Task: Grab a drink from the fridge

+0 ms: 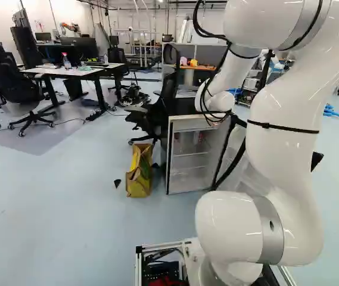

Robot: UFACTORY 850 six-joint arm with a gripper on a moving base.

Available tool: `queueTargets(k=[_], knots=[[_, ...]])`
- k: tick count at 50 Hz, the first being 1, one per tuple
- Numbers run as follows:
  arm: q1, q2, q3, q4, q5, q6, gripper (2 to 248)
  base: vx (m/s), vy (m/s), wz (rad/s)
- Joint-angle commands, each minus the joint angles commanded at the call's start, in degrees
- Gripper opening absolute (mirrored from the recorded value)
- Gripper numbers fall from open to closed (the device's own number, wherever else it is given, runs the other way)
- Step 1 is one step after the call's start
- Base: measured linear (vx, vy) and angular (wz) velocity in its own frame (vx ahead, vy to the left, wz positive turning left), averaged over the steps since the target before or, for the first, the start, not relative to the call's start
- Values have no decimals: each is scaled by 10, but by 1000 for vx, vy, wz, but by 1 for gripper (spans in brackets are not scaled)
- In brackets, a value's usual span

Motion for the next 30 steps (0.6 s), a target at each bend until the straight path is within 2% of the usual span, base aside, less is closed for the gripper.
queueTargets(k=[13,30], knots=[[-8,32,38,0,0,0,247,0,0,0],[-29,85,81,0,0,0,247,0,0,0]])
